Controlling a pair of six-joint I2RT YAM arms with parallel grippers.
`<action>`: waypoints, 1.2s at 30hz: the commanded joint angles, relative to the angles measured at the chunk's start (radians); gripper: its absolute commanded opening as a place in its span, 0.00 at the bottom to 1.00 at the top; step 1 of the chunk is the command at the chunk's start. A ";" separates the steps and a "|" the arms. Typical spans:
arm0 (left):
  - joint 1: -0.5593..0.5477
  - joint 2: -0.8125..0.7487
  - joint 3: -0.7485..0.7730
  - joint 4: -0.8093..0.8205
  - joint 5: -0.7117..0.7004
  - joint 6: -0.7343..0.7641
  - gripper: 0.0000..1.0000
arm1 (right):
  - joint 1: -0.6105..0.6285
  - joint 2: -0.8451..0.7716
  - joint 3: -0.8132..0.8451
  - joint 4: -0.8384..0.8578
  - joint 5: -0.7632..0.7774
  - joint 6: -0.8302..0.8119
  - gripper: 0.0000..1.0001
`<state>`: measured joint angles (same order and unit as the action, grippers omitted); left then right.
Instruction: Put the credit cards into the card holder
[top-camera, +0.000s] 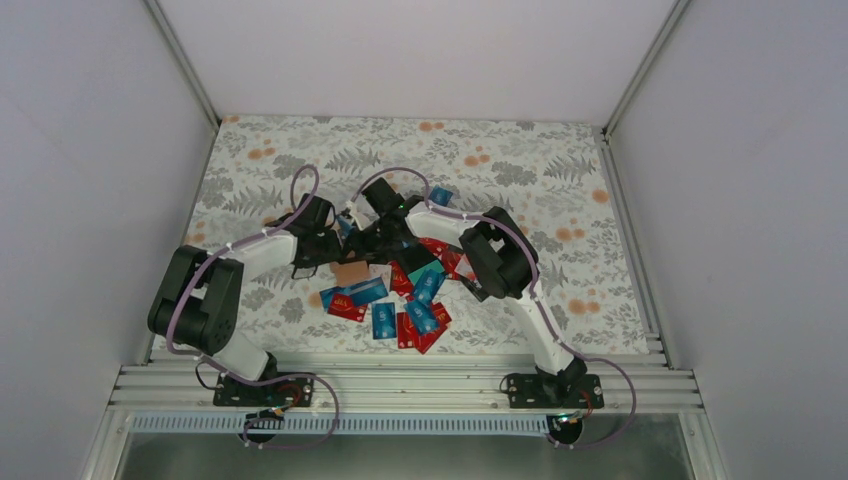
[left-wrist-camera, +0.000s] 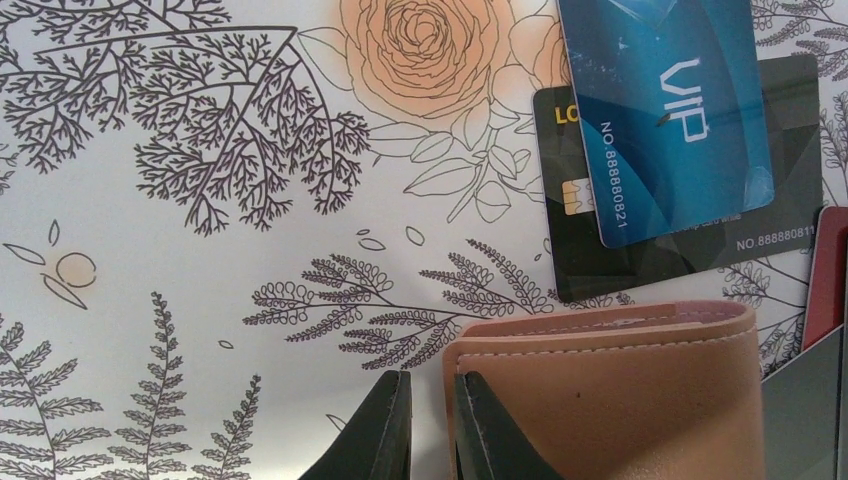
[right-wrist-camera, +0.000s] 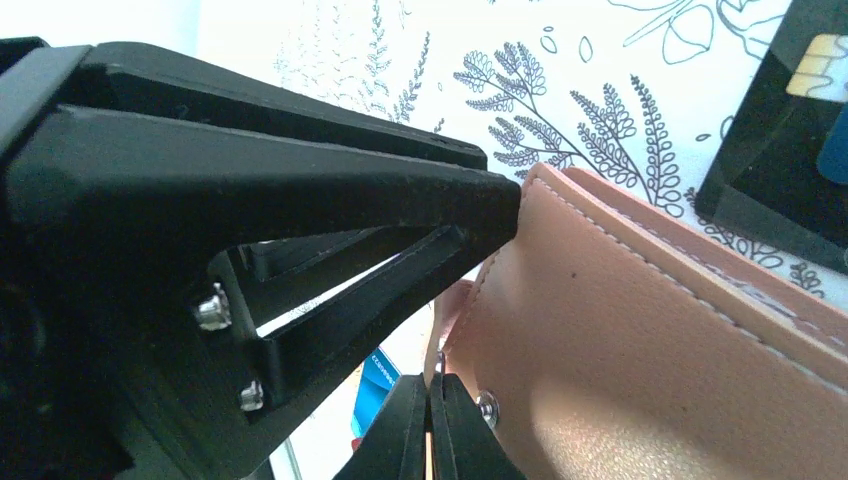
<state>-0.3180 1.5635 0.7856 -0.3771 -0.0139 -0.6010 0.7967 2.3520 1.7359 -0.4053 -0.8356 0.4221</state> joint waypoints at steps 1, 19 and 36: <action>0.003 0.017 -0.003 0.010 -0.004 0.015 0.14 | 0.009 -0.019 0.021 -0.031 0.025 -0.001 0.04; 0.003 0.033 0.000 0.008 -0.006 0.024 0.13 | -0.012 -0.039 -0.001 -0.044 0.055 -0.002 0.04; -0.003 0.052 0.019 -0.005 -0.014 0.033 0.13 | -0.025 -0.033 -0.007 -0.073 0.094 -0.009 0.04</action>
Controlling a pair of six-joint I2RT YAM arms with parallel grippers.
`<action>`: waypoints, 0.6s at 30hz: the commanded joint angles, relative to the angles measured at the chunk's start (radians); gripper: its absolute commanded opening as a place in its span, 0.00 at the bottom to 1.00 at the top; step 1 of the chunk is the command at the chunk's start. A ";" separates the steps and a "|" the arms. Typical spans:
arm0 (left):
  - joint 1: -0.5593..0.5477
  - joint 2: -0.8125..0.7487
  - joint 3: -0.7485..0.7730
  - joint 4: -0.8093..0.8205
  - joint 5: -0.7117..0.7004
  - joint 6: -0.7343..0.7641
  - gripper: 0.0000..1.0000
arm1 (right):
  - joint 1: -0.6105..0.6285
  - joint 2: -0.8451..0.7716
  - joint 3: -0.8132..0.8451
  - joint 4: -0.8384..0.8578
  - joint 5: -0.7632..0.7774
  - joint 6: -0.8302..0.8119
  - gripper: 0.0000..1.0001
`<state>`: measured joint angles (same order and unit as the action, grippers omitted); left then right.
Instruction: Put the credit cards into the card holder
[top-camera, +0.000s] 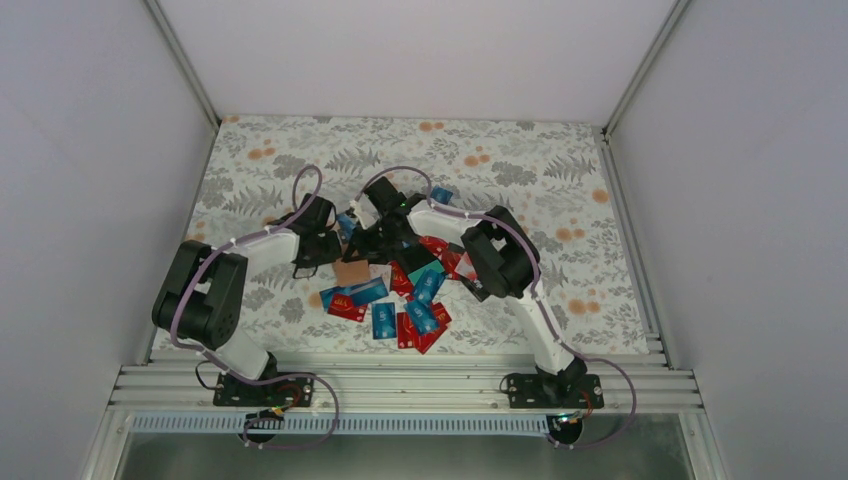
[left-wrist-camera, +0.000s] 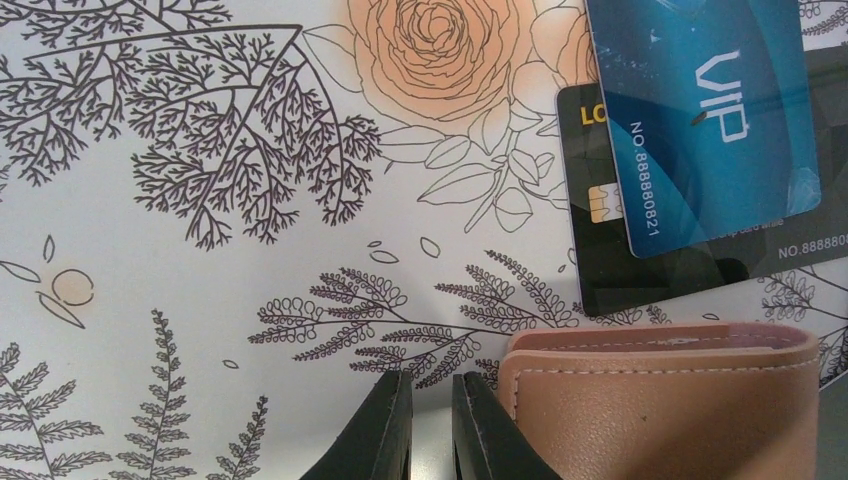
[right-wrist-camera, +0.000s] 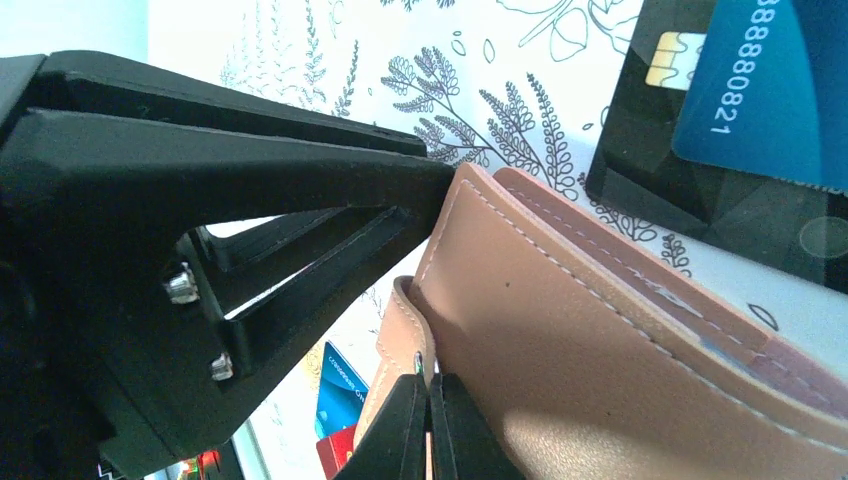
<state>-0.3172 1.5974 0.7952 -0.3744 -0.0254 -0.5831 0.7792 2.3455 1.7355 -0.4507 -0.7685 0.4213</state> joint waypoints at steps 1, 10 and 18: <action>-0.004 0.018 0.010 -0.006 -0.002 0.016 0.13 | -0.008 -0.026 -0.011 -0.028 0.023 -0.009 0.05; -0.011 0.020 0.021 -0.012 -0.017 0.014 0.13 | -0.008 -0.069 -0.031 0.019 -0.085 0.022 0.05; -0.010 -0.070 0.064 -0.072 -0.075 -0.015 0.14 | -0.008 -0.080 -0.010 -0.029 -0.070 0.023 0.04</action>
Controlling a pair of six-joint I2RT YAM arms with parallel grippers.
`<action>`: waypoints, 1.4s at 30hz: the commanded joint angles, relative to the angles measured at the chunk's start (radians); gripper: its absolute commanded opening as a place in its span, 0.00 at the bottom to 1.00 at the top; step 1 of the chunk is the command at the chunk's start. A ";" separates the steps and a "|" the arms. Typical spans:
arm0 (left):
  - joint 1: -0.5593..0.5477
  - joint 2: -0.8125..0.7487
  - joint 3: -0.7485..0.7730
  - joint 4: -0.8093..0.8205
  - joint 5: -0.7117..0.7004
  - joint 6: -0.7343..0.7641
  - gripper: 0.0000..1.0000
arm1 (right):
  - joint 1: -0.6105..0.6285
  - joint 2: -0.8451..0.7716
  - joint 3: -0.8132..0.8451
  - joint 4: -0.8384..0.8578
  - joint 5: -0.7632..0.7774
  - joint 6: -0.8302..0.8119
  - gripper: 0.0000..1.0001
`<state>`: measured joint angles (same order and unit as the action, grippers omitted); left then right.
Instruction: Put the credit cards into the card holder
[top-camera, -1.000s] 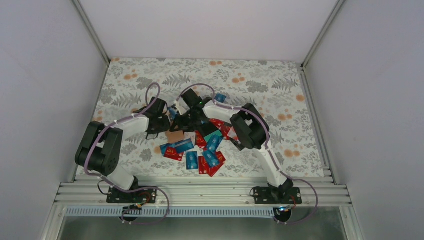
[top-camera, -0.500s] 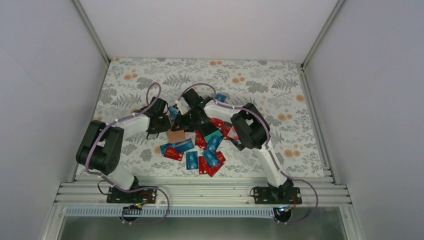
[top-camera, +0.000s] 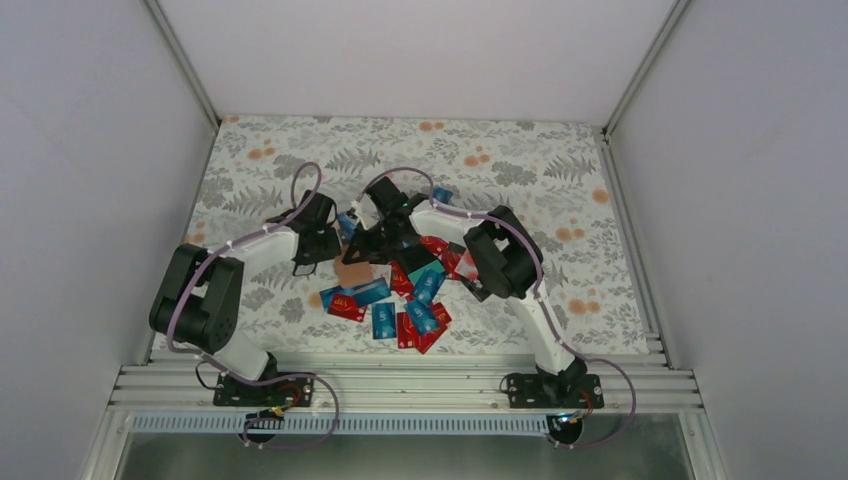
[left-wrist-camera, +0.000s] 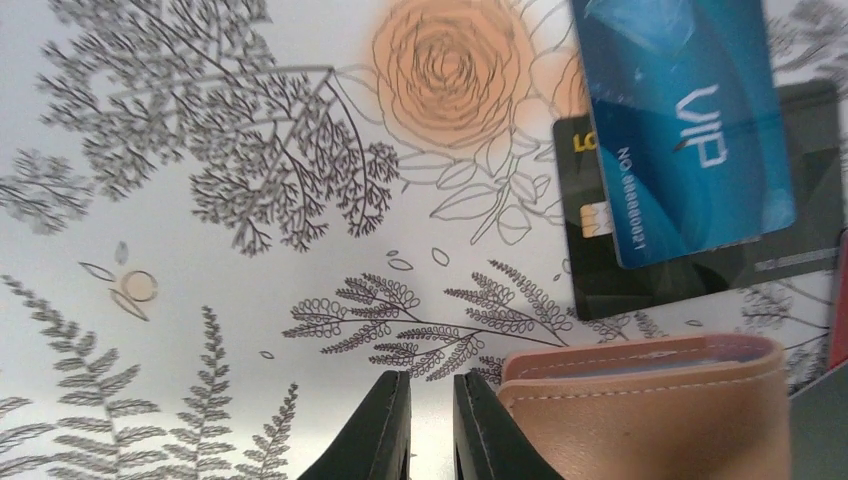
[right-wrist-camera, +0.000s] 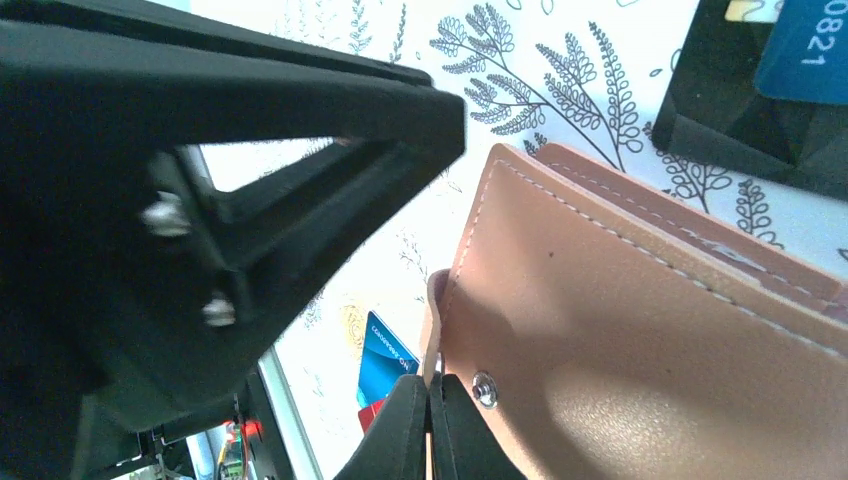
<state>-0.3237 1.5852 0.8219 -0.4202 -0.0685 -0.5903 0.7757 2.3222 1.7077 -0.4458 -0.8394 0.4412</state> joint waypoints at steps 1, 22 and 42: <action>-0.004 -0.066 0.042 -0.027 -0.028 -0.004 0.14 | -0.005 -0.059 0.012 -0.038 0.011 0.004 0.05; -0.010 0.058 0.042 0.106 0.198 0.104 0.14 | -0.012 -0.048 -0.028 -0.050 0.088 0.008 0.04; -0.036 0.115 0.027 0.121 0.142 0.101 0.14 | -0.014 -0.048 -0.057 -0.074 0.075 0.036 0.04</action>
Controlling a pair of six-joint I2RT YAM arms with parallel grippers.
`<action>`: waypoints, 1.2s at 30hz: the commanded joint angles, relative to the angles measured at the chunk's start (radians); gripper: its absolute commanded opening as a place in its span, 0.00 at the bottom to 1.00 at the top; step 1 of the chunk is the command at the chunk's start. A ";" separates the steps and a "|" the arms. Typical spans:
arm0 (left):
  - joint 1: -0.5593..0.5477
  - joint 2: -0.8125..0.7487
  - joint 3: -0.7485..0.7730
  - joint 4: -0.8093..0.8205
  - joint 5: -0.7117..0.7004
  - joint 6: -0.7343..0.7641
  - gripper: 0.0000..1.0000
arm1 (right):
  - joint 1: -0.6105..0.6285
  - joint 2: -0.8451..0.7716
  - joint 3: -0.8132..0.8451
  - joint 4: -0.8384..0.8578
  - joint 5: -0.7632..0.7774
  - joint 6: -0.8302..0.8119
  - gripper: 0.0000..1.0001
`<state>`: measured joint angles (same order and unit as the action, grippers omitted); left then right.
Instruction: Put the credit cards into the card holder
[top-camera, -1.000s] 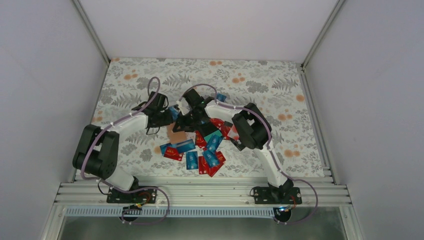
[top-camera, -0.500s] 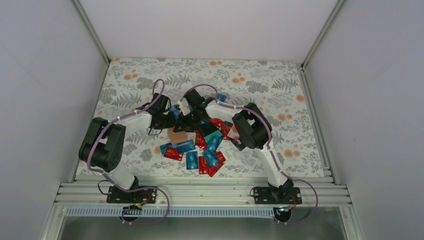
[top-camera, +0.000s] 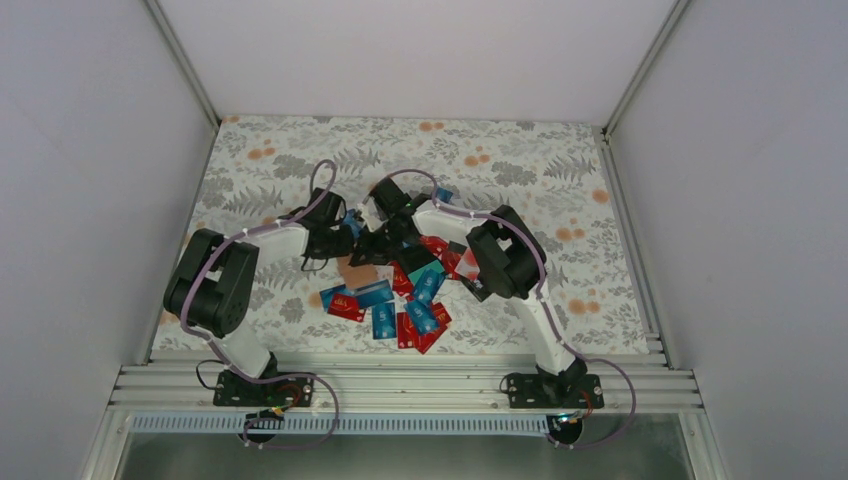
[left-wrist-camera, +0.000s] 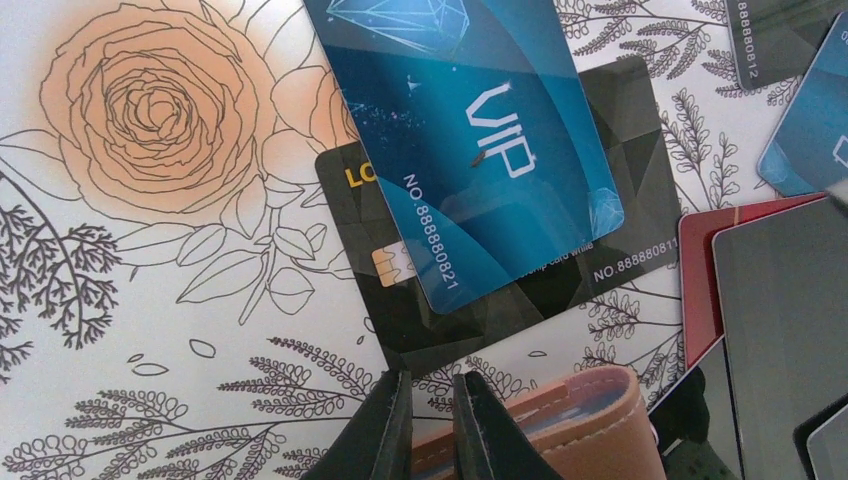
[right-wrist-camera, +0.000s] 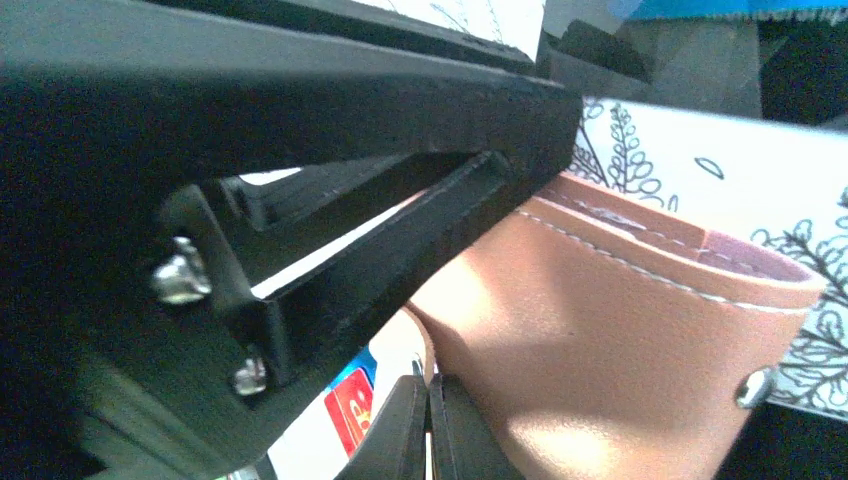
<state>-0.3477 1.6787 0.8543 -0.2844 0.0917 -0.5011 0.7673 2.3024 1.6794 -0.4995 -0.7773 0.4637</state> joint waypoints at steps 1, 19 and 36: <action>-0.014 0.023 -0.005 -0.015 -0.021 0.011 0.13 | -0.005 -0.028 -0.037 -0.018 0.016 0.015 0.04; -0.067 0.078 -0.014 0.020 -0.069 -0.007 0.13 | -0.002 -0.072 -0.008 0.005 -0.010 0.038 0.04; -0.085 0.077 -0.021 0.031 -0.108 -0.032 0.13 | 0.015 -0.119 -0.119 0.037 0.005 0.140 0.04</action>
<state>-0.4244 1.7119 0.8597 -0.2035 -0.0082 -0.5129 0.7643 2.2238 1.5967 -0.5083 -0.7547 0.5594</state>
